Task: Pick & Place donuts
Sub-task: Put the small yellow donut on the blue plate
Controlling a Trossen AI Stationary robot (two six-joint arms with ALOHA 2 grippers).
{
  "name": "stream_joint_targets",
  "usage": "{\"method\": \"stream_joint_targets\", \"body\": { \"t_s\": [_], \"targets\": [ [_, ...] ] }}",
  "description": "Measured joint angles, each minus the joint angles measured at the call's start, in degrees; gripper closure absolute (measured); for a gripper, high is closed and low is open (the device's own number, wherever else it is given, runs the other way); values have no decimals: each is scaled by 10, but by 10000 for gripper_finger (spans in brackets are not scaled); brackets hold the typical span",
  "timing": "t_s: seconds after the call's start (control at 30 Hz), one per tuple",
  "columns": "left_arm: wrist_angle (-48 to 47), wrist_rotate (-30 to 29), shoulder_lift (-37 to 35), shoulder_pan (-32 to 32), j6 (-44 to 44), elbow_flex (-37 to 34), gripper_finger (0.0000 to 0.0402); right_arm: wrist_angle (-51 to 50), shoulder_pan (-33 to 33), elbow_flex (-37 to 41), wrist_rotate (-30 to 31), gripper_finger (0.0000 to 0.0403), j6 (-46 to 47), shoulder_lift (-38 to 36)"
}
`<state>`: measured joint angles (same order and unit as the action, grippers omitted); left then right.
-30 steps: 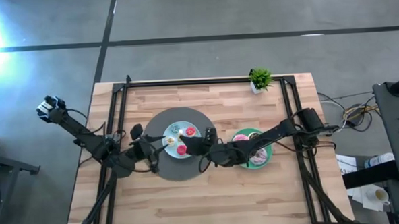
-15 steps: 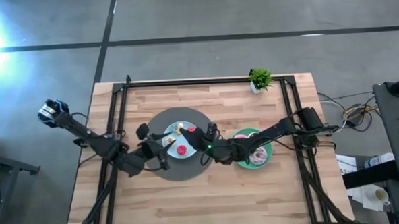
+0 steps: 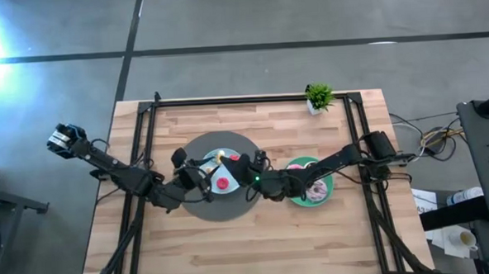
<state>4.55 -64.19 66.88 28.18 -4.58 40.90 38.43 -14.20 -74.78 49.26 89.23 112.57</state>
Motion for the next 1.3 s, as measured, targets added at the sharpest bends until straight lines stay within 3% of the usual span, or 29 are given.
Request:
{"method": "stream_joint_targets", "body": {
  "t_s": [0.63, 0.73, 0.87, 0.93, 1.07, 1.23, 1.3],
  "targets": [
    [9, -7, 31, -26, 24, 21, 281, -6, 4, 0, 0, 390, 26, 0],
    [8, -6, 31, -26, 42, 28, 300, -23, 4, 0, -4, 390, 41, 0],
    [3, -4, 31, -26, 52, 30, 357, -28, 5, 0, -13, 385, 39, -1],
    [-10, 1, 31, -26, 51, 30, 386, -36, 5, 0, -16, 371, 31, -5],
    [-36, 1, 31, -27, 43, 30, 395, -86, 5, 1, -38, 324, 2, -26],
    [-64, 8, 29, -27, 47, 30, 400, -280, 4, 1, -59, 263, -49, -98],
    [-87, 37, 29, -29, 45, 30, 400, -364, 2, 1, -57, 243, -63, -138]
  ]
}}
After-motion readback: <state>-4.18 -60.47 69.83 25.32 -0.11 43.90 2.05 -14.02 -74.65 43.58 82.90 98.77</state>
